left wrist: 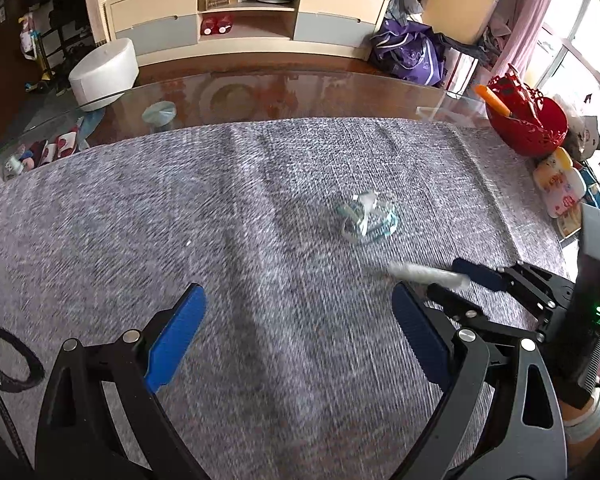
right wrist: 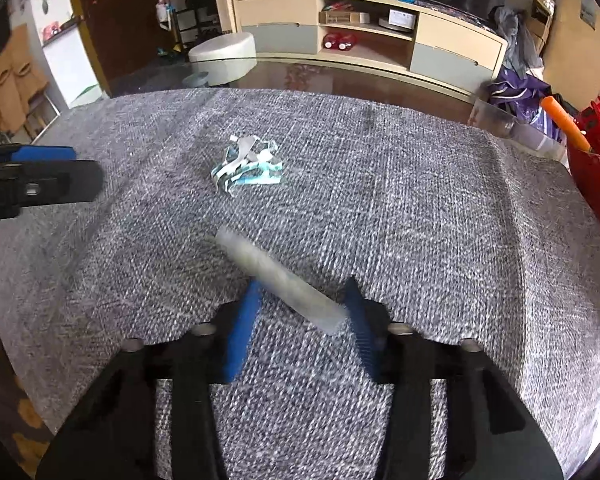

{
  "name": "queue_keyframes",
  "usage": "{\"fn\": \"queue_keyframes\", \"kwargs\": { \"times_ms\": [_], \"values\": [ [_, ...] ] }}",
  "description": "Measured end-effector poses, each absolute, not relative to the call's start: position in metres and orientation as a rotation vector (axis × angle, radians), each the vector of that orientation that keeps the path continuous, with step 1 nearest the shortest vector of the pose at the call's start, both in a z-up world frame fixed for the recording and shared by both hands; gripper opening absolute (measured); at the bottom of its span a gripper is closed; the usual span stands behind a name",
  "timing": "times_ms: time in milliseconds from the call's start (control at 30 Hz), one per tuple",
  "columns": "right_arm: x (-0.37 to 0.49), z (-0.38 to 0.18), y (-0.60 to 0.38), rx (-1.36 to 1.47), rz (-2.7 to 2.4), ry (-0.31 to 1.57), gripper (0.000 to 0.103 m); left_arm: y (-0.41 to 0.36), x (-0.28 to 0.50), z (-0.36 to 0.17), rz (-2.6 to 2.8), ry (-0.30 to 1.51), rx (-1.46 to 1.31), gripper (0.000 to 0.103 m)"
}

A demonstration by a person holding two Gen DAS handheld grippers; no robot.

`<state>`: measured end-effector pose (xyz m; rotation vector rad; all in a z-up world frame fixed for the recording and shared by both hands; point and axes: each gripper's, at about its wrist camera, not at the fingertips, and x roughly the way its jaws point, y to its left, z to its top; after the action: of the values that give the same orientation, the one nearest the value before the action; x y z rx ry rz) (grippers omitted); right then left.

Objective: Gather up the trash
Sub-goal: 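Grasp the clear plastic wrapper with the left tool while the right tool grasps the white straw wrapper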

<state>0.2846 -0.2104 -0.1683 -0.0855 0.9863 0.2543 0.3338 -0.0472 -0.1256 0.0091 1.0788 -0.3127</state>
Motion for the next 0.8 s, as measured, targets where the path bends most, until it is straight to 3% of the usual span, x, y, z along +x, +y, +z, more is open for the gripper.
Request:
{"fn": "queue_keyframes", "kwargs": {
  "times_ms": [100,333,700,800],
  "values": [
    [0.289,-0.168,-0.215,-0.073,0.256,0.987,0.015,-0.059,0.346,-0.132,-0.33,1.086,0.021,0.089],
    [0.294,-0.167,-0.23,0.001,0.29,1.014,0.015,-0.087,0.373,-0.149,-0.386,1.087,0.032,0.088],
    [0.298,-0.162,-0.252,0.043,0.2,1.023,0.015,-0.128,0.384,-0.169,-0.487,1.073,0.09,0.054],
    [0.3,-0.166,-0.26,0.066,0.19,1.037,0.015,-0.133,0.385,-0.169,-0.475,1.054,0.122,0.029]
  ]
}}
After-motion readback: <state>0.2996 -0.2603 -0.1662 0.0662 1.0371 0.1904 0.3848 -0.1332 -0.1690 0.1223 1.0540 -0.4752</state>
